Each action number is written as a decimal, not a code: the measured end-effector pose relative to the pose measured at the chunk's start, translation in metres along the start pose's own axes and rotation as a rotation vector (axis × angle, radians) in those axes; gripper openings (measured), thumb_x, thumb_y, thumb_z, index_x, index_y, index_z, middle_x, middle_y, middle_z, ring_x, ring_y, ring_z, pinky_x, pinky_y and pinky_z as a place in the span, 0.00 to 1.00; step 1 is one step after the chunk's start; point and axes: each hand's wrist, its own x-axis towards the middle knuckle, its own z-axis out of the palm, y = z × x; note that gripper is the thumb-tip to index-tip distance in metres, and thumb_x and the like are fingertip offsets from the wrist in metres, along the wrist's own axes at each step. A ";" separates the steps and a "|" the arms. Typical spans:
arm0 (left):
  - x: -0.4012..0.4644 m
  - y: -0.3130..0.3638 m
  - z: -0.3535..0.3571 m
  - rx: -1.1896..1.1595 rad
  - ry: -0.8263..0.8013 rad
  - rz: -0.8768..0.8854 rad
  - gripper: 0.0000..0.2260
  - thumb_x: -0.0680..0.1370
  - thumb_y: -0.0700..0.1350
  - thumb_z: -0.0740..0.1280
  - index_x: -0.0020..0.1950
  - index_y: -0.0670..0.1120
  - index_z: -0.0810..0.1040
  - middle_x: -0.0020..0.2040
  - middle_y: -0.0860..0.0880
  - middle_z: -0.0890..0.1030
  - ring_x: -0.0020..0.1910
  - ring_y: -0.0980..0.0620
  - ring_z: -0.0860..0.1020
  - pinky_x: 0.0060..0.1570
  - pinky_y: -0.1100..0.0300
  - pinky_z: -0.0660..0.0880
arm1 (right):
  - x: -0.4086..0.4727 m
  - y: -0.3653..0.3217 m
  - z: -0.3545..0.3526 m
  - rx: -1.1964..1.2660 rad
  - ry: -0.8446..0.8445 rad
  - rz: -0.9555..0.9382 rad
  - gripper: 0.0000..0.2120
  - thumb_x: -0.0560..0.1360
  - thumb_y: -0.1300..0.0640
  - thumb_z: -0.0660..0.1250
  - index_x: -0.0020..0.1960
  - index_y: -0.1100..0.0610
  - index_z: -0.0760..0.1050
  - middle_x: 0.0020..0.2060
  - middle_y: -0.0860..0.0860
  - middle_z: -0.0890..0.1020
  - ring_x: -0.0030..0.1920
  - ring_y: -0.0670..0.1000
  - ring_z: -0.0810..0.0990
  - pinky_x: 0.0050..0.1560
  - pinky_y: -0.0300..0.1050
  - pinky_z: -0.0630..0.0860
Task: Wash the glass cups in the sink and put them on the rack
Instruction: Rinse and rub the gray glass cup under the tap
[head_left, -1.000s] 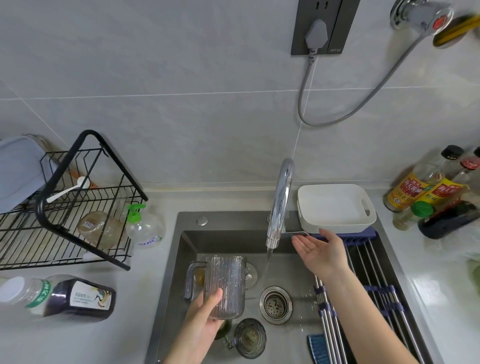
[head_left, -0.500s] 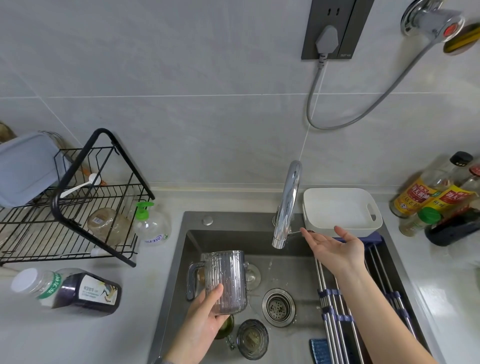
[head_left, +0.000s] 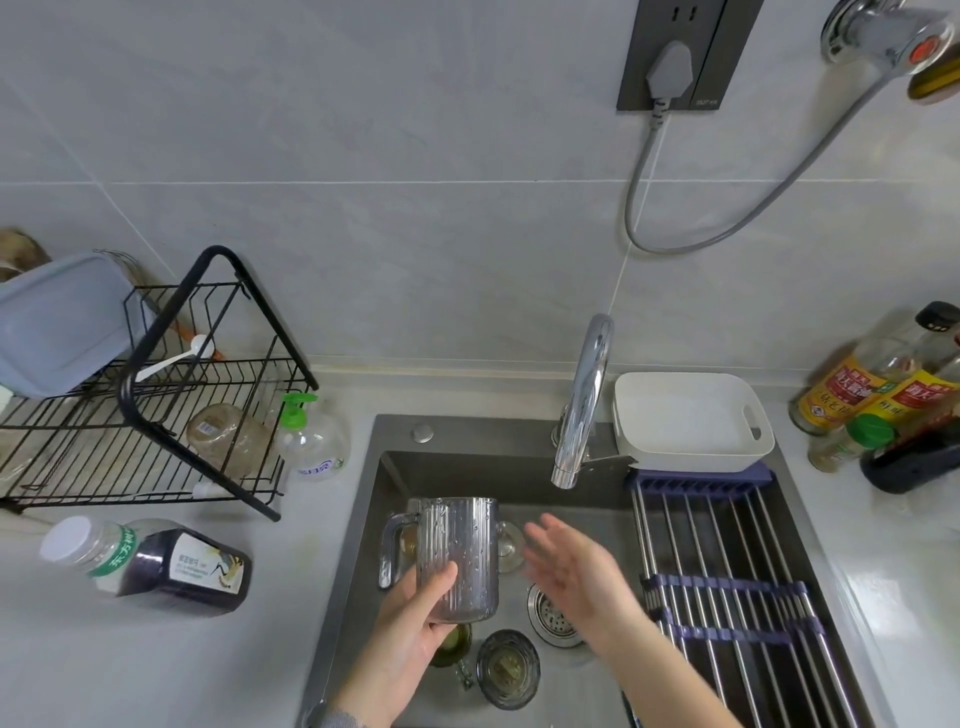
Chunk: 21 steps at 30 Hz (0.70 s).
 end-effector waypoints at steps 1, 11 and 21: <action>-0.001 0.000 0.000 0.038 -0.004 0.014 0.42 0.57 0.54 0.83 0.67 0.42 0.73 0.61 0.41 0.80 0.63 0.43 0.78 0.65 0.47 0.72 | -0.009 0.009 0.007 -0.107 -0.029 -0.004 0.29 0.67 0.52 0.75 0.65 0.58 0.73 0.56 0.55 0.83 0.58 0.57 0.80 0.60 0.53 0.76; -0.033 -0.006 0.018 0.251 -0.039 0.115 0.39 0.61 0.64 0.77 0.68 0.49 0.74 0.63 0.47 0.80 0.64 0.48 0.77 0.70 0.46 0.67 | -0.064 0.040 0.047 -0.245 -0.211 -0.193 0.32 0.65 0.45 0.74 0.65 0.55 0.71 0.54 0.49 0.84 0.56 0.50 0.83 0.54 0.42 0.79; -0.070 -0.013 0.005 0.130 0.076 0.150 0.25 0.71 0.54 0.68 0.67 0.51 0.75 0.60 0.47 0.82 0.54 0.53 0.81 0.44 0.64 0.76 | -0.070 0.052 0.059 -0.159 -0.332 -0.084 0.34 0.63 0.44 0.75 0.64 0.58 0.71 0.55 0.60 0.82 0.56 0.64 0.81 0.60 0.63 0.75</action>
